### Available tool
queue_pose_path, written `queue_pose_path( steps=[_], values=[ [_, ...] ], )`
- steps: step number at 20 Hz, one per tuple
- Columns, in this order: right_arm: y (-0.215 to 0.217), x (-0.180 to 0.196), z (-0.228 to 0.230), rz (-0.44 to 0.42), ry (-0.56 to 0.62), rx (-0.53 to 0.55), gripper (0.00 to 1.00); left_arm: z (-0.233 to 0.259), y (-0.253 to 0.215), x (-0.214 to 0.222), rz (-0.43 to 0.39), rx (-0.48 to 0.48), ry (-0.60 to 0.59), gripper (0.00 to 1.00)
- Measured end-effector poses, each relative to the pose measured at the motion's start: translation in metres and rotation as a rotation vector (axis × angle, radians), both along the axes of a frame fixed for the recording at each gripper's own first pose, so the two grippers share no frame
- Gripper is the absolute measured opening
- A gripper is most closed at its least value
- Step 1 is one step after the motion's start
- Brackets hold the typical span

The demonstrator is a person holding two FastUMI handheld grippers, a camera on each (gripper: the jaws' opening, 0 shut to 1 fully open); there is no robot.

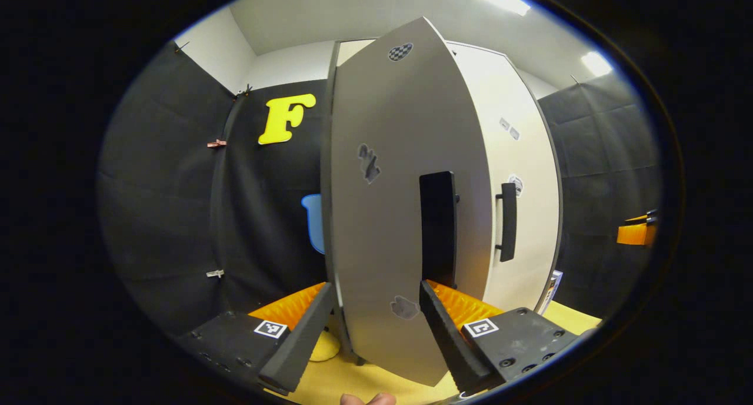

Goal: Grasp the bottle in the cabinet with the left hand and place it on the coaster, then close the right door with the right hand and the left door with the left hand.

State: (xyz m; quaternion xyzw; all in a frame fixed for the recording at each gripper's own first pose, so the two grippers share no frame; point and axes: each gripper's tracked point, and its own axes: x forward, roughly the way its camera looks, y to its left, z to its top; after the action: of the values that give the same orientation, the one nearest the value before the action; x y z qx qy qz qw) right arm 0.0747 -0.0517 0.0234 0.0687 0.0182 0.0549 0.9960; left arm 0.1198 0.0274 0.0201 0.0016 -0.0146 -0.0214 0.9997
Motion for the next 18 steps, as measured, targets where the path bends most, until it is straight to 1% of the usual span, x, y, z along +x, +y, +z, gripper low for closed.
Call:
queue_pose_path(
  steps=[2, 4, 5, 11, 18],
  values=[
    [-0.003, 0.002, 0.002, 0.0, -0.011, -0.007, 0.98, 0.0, -0.015, 0.008, -0.014, -0.001, 0.004, 0.93],
    [-0.003, 0.002, 0.004, 0.003, -0.021, -0.011, 0.98, -0.001, -0.021, 0.015, -0.01, -0.004, 0.005, 0.93],
    [-0.003, 0.003, 0.004, 0.002, -0.021, -0.01, 0.98, 0.0, -0.025, 0.019, -0.014, -0.008, 0.005, 0.92],
    [-0.004, 0.008, 0.0, 0.003, -0.014, -0.025, 0.98, -0.001, -0.047, 0.04, -0.016, -0.003, 0.009, 0.92],
    [-0.009, 0.017, -0.001, 0.008, -0.013, -0.016, 0.98, 0.002, -0.059, 0.064, -0.025, -0.013, 0.001, 0.93]
  ],
)
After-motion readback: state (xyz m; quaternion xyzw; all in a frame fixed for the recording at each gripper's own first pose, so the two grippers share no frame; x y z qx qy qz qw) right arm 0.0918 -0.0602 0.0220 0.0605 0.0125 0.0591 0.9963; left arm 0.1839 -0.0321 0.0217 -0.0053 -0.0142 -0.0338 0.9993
